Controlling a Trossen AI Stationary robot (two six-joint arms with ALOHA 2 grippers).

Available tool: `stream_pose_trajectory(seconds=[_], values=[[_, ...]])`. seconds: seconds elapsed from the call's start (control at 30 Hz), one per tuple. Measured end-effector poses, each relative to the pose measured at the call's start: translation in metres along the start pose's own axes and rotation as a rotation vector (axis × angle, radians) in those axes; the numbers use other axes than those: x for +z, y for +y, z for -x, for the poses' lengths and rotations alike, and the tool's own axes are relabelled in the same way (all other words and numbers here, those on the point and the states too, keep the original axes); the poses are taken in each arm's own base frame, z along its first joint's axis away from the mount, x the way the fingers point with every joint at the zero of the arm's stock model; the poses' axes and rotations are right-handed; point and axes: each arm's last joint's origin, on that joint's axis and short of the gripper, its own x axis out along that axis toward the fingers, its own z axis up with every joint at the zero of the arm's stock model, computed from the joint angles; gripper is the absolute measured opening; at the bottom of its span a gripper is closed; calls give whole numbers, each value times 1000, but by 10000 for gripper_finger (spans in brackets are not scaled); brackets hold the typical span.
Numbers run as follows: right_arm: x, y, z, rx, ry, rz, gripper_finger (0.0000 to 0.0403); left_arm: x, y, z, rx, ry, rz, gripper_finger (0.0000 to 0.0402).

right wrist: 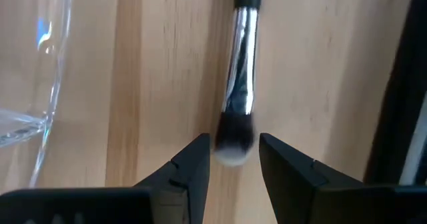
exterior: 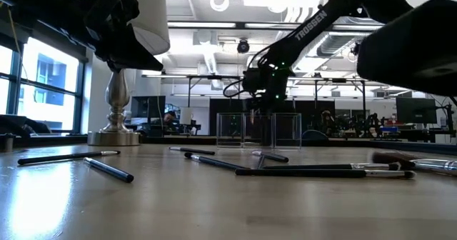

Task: Put items in baskets/containers
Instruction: Put the foundation brush into the transparent organizer

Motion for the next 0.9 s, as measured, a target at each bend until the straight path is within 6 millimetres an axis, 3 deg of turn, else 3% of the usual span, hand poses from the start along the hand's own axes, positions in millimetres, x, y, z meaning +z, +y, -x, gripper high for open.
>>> stream_pose_trajectory(seconds=[0.23,0.47,0.73,0.9], values=[[4,1,-2,5,-31,9,101,0,0,0,-1,0,27,0],[2,4,-5,28,0,6,12,0,0,0,-4,1,52,0],[2,5,1,8,30,-15,7,0,0,0,-4,1,52,0],[2,5,16,-16,28,-18,5,0,0,0,-5,1,52,0]])
